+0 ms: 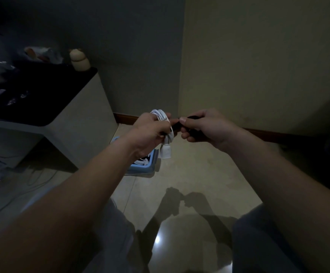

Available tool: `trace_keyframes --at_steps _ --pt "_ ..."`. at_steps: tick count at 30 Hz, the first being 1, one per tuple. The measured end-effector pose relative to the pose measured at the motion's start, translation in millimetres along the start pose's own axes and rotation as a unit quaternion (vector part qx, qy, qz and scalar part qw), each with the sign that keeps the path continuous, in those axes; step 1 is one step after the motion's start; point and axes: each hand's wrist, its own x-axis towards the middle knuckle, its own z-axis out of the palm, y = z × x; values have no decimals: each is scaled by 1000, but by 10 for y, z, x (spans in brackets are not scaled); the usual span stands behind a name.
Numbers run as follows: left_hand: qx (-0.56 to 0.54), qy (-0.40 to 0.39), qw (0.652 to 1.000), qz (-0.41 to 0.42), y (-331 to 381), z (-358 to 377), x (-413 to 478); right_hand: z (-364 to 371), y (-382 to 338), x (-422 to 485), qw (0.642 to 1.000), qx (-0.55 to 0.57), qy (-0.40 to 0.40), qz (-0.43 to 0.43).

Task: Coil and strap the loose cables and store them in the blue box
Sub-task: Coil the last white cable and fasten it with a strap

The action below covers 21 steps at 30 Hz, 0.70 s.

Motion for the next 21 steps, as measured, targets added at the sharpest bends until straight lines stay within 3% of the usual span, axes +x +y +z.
trace_keyframes --at_steps 6,21 --pt "54 -3 998 20 60 43 -51 73 13 -10 999 -1 -44 -21" --pt "69 8 998 4 100 -8 -90 141 27 -50 996 -49 -43 -55"
